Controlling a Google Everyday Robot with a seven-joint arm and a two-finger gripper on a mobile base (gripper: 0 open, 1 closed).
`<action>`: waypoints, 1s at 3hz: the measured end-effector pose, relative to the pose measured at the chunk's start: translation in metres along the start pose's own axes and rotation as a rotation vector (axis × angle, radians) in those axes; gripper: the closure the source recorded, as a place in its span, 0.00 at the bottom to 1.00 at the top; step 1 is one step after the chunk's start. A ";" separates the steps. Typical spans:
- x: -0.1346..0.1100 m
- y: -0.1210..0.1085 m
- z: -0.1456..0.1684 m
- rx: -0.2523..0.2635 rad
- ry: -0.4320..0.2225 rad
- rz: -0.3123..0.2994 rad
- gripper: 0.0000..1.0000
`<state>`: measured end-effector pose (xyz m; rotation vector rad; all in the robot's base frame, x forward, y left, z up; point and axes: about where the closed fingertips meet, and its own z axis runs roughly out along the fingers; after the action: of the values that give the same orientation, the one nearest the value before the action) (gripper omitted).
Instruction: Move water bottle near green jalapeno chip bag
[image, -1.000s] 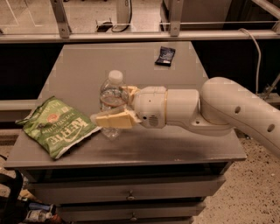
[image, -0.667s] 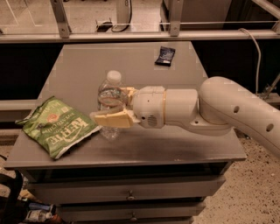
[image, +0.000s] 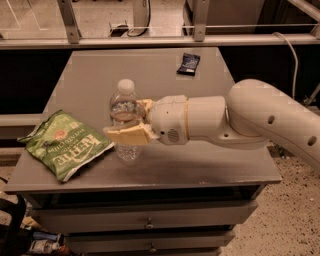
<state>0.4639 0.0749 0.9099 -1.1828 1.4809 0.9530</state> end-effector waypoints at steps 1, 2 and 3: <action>0.005 0.001 0.003 -0.019 0.086 0.045 1.00; 0.009 0.001 0.009 -0.037 0.112 0.062 1.00; 0.013 0.000 0.016 -0.040 0.098 0.067 1.00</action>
Offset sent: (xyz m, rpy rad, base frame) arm 0.0054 0.0091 -0.0187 -0.1176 0.1288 0.0330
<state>0.4662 0.0877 0.8942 -1.2305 1.5945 0.9851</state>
